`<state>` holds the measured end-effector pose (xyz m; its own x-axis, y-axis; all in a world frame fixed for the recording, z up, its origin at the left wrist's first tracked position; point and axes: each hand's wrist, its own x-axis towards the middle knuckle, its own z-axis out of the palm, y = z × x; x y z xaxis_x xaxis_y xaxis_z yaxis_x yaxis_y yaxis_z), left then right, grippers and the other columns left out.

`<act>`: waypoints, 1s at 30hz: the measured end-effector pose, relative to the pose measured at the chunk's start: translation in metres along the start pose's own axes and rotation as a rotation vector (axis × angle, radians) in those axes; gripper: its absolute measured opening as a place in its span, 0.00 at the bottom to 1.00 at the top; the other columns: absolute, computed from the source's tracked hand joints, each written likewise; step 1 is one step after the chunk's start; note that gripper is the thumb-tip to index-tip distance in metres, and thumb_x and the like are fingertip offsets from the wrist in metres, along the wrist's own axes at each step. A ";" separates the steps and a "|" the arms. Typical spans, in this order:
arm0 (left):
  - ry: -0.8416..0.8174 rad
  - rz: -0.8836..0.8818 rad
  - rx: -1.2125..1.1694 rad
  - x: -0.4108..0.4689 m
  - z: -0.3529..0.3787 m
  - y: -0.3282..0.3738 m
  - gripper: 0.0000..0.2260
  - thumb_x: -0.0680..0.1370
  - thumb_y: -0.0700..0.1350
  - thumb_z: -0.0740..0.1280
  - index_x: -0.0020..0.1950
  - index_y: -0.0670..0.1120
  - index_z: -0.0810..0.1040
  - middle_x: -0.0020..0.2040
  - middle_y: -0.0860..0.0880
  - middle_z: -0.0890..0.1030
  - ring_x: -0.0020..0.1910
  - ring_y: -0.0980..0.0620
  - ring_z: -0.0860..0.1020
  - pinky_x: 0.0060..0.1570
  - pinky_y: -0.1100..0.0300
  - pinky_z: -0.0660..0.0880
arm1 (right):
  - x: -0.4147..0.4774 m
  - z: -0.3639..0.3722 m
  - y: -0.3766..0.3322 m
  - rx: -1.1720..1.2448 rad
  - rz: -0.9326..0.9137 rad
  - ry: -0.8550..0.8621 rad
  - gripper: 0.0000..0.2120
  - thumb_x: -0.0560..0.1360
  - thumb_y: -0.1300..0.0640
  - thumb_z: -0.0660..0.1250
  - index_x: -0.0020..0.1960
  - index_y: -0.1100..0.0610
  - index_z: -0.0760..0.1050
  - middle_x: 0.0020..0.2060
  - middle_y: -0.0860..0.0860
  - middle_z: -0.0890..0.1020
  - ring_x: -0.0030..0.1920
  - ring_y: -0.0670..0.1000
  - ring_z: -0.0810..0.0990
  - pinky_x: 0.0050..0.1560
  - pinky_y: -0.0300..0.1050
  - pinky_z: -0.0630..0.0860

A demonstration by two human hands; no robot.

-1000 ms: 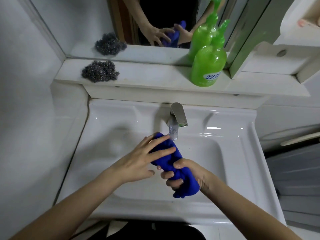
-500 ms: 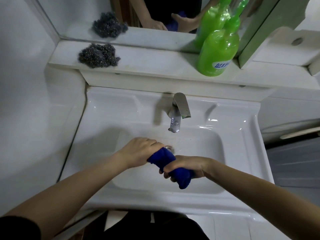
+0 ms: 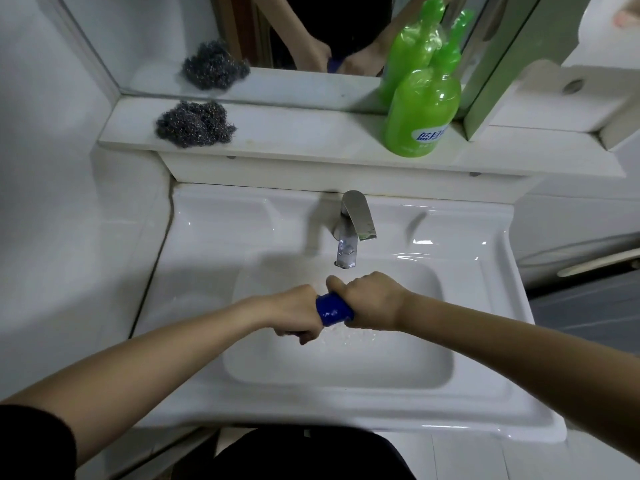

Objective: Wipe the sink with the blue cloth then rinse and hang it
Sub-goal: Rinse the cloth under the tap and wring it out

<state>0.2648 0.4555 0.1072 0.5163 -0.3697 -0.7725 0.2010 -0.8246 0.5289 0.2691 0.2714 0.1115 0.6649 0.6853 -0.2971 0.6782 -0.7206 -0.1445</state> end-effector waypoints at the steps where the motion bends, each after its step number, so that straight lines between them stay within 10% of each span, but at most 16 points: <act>1: -0.063 -0.025 -0.145 -0.002 0.001 0.002 0.09 0.59 0.34 0.68 0.34 0.43 0.71 0.25 0.48 0.70 0.22 0.51 0.67 0.26 0.64 0.65 | 0.000 0.002 0.002 -0.025 -0.028 0.060 0.21 0.74 0.52 0.67 0.62 0.57 0.65 0.42 0.54 0.83 0.34 0.59 0.77 0.33 0.44 0.64; 12: -0.485 -0.010 -1.384 -0.006 0.058 -0.009 0.08 0.55 0.35 0.59 0.31 0.45 0.69 0.26 0.50 0.63 0.21 0.55 0.55 0.19 0.68 0.52 | -0.002 0.034 -0.001 0.123 -0.091 0.517 0.27 0.62 0.66 0.74 0.52 0.58 0.62 0.30 0.55 0.79 0.25 0.59 0.75 0.22 0.47 0.73; 22: 0.390 0.119 0.001 -0.007 0.026 -0.023 0.10 0.67 0.45 0.70 0.45 0.48 0.72 0.38 0.53 0.78 0.36 0.50 0.76 0.34 0.59 0.70 | -0.013 0.033 -0.009 0.650 0.305 0.203 0.14 0.66 0.57 0.73 0.50 0.53 0.75 0.36 0.47 0.79 0.33 0.49 0.75 0.34 0.44 0.71; 30: 0.970 0.541 0.606 -0.047 0.001 -0.007 0.40 0.66 0.43 0.75 0.75 0.54 0.63 0.69 0.47 0.70 0.60 0.43 0.75 0.52 0.51 0.78 | -0.040 -0.006 -0.007 1.790 0.436 -0.176 0.09 0.67 0.58 0.74 0.45 0.56 0.76 0.35 0.54 0.77 0.30 0.51 0.75 0.29 0.41 0.73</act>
<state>0.2376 0.4786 0.1395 0.8615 -0.4660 0.2019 -0.5055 -0.8251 0.2523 0.2397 0.2502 0.1301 0.5644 0.5097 -0.6493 -0.6905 -0.1394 -0.7097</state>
